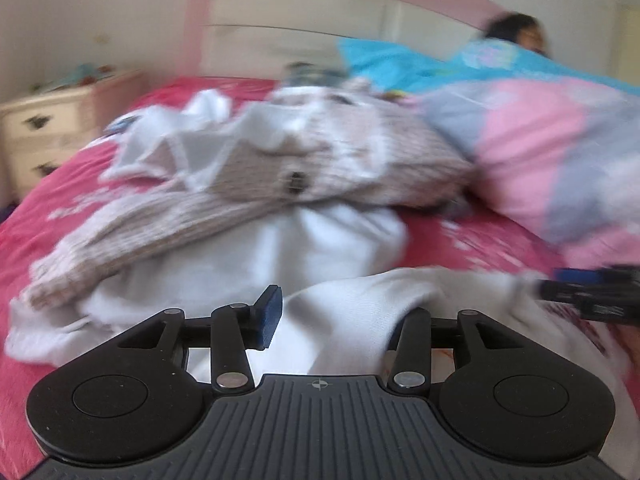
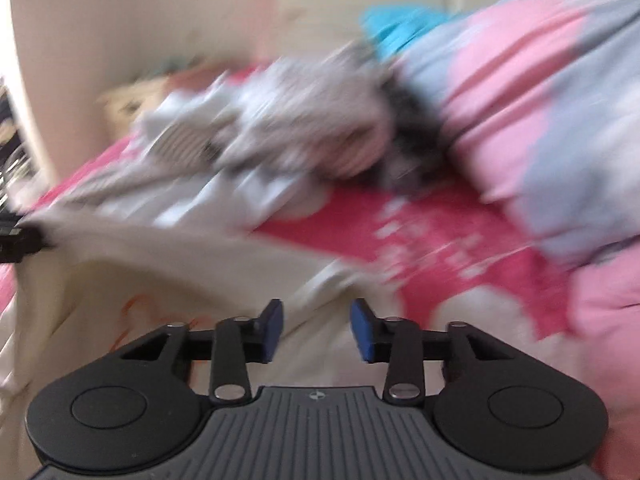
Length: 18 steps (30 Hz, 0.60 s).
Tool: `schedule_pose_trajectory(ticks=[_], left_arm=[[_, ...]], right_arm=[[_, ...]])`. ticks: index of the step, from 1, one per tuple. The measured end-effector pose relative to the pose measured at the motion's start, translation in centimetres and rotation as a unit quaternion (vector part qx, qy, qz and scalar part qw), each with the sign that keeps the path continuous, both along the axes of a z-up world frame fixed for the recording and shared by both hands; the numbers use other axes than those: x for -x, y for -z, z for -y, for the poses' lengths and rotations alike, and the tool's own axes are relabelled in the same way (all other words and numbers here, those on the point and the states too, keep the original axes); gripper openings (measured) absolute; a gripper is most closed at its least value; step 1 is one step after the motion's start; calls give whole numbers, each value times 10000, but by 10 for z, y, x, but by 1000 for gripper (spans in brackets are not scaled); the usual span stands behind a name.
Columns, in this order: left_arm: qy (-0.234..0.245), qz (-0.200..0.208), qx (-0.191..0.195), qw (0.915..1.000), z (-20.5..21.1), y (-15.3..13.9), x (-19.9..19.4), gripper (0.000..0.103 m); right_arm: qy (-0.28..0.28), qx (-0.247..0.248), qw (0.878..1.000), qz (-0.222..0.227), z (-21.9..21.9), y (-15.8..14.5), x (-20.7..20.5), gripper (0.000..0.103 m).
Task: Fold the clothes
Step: 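Lay the sweatshirt flat on the bed and open both grippers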
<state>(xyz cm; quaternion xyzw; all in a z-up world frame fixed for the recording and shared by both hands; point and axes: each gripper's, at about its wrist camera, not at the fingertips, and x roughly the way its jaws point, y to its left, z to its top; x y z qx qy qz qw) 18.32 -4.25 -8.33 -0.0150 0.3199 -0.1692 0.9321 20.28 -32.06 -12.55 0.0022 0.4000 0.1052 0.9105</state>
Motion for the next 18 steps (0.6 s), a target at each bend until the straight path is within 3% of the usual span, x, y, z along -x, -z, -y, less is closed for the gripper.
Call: schedule_pose_trajectory(ticks=[2, 4, 6, 8, 10, 11, 13, 15, 18], left_arm=[[244, -56, -79, 9997, 6, 1, 1, 43], [278, -112, -209, 9993, 11, 7, -5, 43], [-1, 33, -381, 9993, 10, 14, -19, 43], [-365, 185, -457, 9981, 3, 19, -36, 43], [-944, -39, -100, 9955, -18, 18, -61, 43], [-1146, -300, 395, 9922, -34, 18, -72, 43], [-1456, -845, 1269, 9775, -61, 23, -88, 43], [-1580, -1117, 1591, 9681, -71, 30, -93, 43], [-1540, -1300, 1776, 9632, -76, 36, -92, 45]], right_arm=[[-86, 116, 9993, -343, -12, 21, -24, 38], [31, 135, 9992, -383, -17, 33, -48, 26], [203, -127, 9997, -19, -15, 29, -69, 25], [491, -876, 9941, 413, -2, 17, -84, 25], [848, -1633, 9813, 570, 13, 10, -98, 24], [1001, -1901, 9750, 567, 18, 10, -105, 24], [1149, -2128, 9690, 498, 23, 12, -111, 24], [1173, -2296, 9653, 422, 25, 18, -110, 26], [1383, -2791, 9501, 156, 37, 34, -118, 26]])
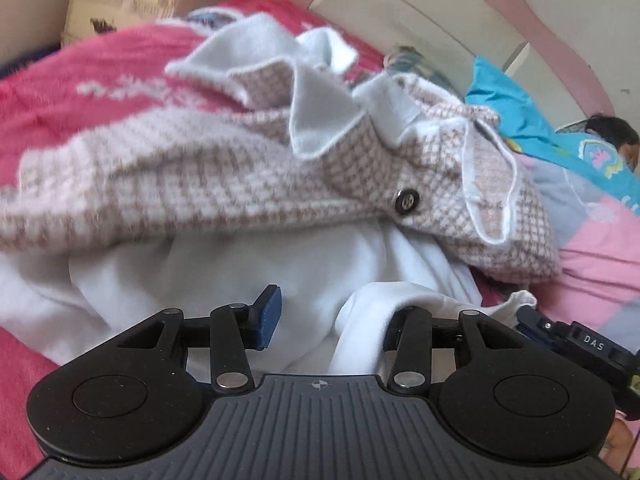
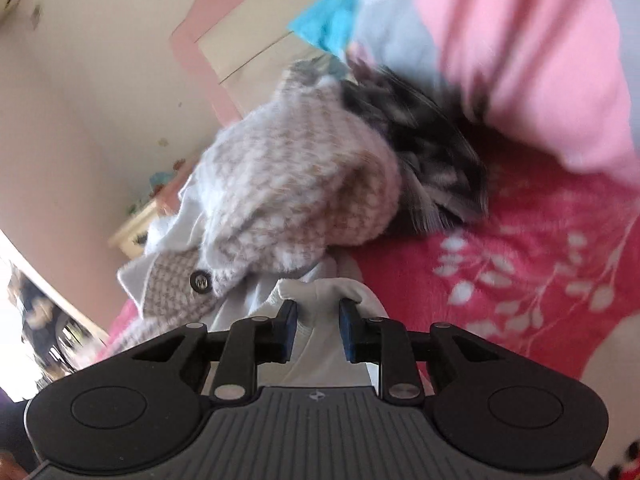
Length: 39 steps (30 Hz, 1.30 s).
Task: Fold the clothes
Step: 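Lay the sweatshirt flat on the bed and open both grippers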
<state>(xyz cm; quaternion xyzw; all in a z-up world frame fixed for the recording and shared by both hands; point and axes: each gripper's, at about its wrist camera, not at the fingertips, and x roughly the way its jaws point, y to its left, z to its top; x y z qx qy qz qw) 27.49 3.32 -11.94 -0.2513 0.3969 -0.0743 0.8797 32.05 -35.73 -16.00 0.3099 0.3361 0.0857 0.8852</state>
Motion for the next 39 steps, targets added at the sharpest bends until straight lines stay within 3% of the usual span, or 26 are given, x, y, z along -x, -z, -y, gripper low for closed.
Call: schedule_pose_trajectory(ticks=[3, 6, 11, 15, 18, 23, 27, 32, 39], left_arm=[[-11, -206, 553, 9983, -9, 4, -1, 46], [34, -436, 1025, 9938, -16, 3, -3, 47], [141, -645, 1002, 9928, -15, -12, 9, 55], [138, -466, 1002, 9938, -24, -30, 26, 66], [-54, -260, 749, 9968, -34, -45, 40, 68], [-109, -67, 361, 9993, -42, -64, 63, 68], [96, 161, -456, 9988, -29, -70, 88, 69], [459, 165, -1128, 9924, -11, -64, 121, 69], [788, 150, -1504, 9854, 2, -61, 170, 73]], right_arm=[[58, -164, 9967, -788, 5, 22, -27, 24], [259, -237, 9923, -1191, 1, 25, -37, 24], [340, 147, 9913, -1265, -10, 6, -33, 43], [213, 957, 9876, -1229, -23, -6, -24, 44], [149, 1381, 9848, -1047, -30, -20, -10, 44], [81, 1641, 9856, -389, -27, -61, 37, 44], [11, 1863, 9825, -38, -21, -89, 90, 44], [68, 1460, 9892, -29, -11, -107, 179, 49], [166, 746, 9968, -235, -3, -98, 281, 51]])
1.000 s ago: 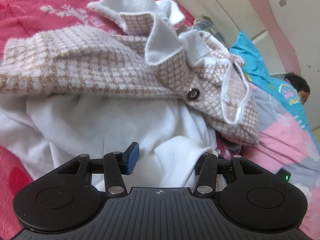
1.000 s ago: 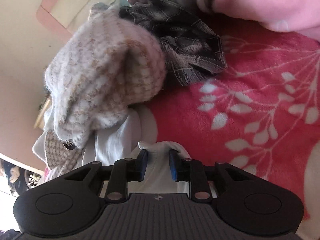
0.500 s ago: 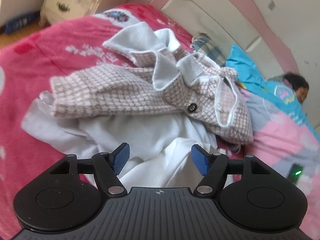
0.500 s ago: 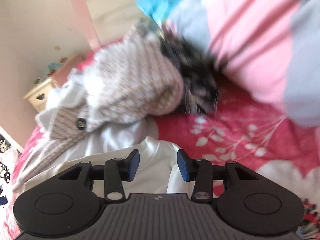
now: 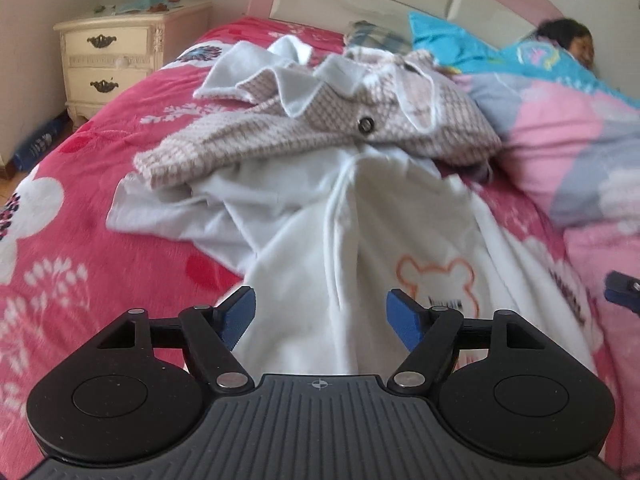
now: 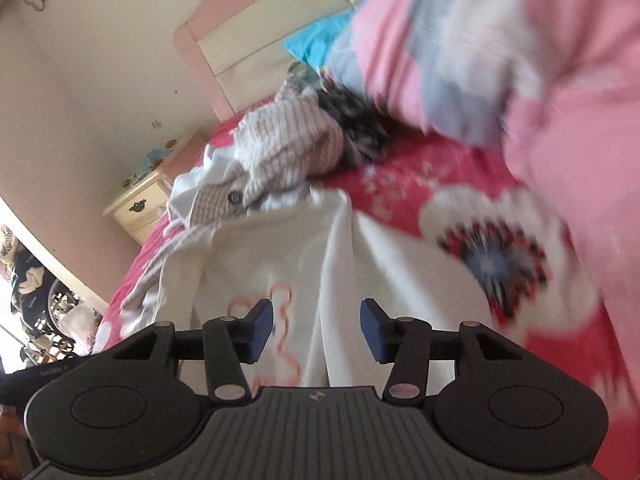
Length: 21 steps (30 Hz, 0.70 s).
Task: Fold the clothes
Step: 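Lay the sweatshirt flat on the bed and open both grippers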
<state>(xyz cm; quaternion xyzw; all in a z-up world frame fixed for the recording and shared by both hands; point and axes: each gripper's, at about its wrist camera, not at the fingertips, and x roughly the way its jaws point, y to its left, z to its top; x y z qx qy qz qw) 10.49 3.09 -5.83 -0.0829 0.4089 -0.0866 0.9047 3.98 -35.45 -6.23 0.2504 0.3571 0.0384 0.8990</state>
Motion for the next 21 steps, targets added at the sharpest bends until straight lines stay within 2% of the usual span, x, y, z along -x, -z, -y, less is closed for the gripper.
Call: schedule_pose_trajectory(ticks=[4, 8, 11, 21], left_arm=[[23, -28, -28, 10000, 2, -3, 22, 74], [-1, -44, 0, 10000, 5, -6, 41, 75], [52, -96, -50, 9999, 7, -4, 53, 79], [216, -315, -359, 9986, 8, 14, 81, 81]], right_arm=[[17, -162, 9998, -100, 0, 10, 32, 51], [-116, -19, 9997, -205, -12, 19, 52, 51], [-264, 30, 9993, -251, -21, 24, 58, 51], [-808, 556, 9951, -147, -64, 25, 63, 51]])
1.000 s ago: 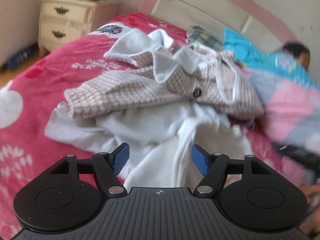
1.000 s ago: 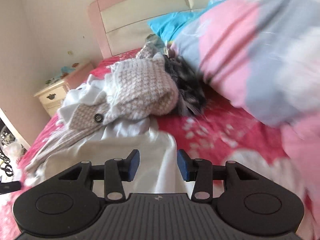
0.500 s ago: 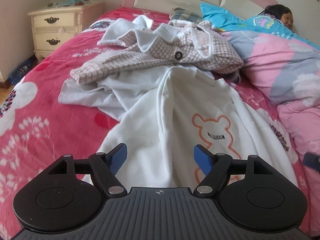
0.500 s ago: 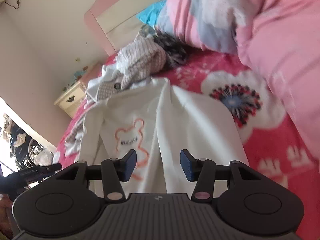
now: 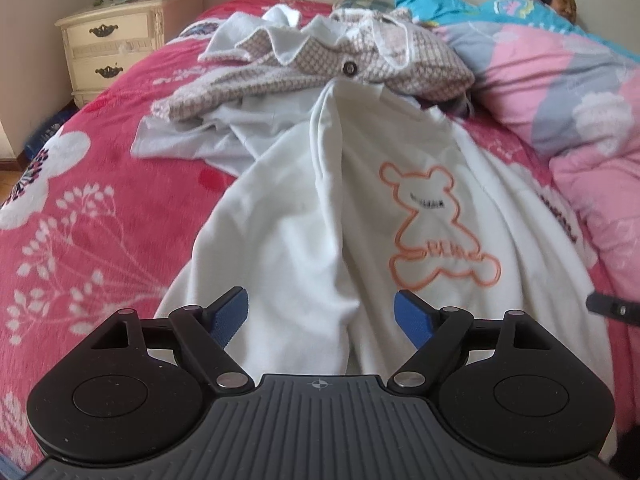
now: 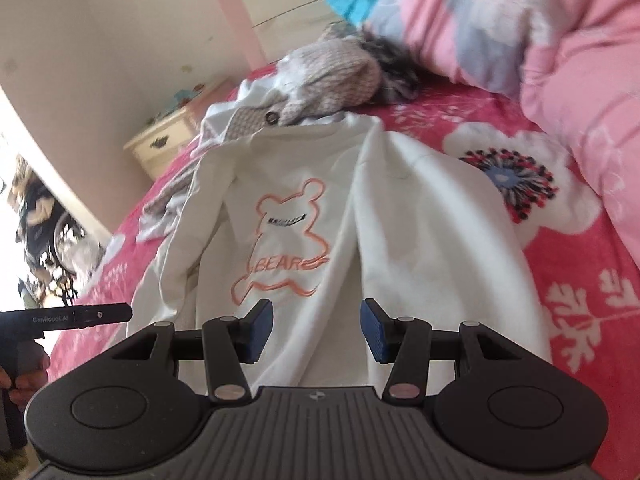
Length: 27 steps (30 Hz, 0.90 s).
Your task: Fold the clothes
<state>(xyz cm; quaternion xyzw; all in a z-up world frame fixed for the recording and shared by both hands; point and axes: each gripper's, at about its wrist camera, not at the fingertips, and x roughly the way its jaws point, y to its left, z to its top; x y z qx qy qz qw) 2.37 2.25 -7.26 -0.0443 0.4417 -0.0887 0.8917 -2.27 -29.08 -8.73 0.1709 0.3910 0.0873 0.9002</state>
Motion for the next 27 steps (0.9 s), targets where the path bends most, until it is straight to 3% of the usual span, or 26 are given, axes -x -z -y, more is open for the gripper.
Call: schedule_pose_trajectory(ticks=[5, 13, 22, 27], left_arm=[[60, -97, -87, 9999, -4, 9, 6, 82], [134, -237, -73, 9996, -10, 19, 11, 83], [400, -258, -182, 9987, -11, 21, 25, 85], [753, -337, -373, 9959, -8, 29, 37, 86]], right_arm=[[-279, 159, 9995, -70, -22, 6, -2, 53], [-633, 225, 9976, -191, -49, 13, -5, 67], [-787, 394, 9957, -271, -63, 26, -4, 68], [-619, 412, 9949, -686, -59, 49, -8, 68]])
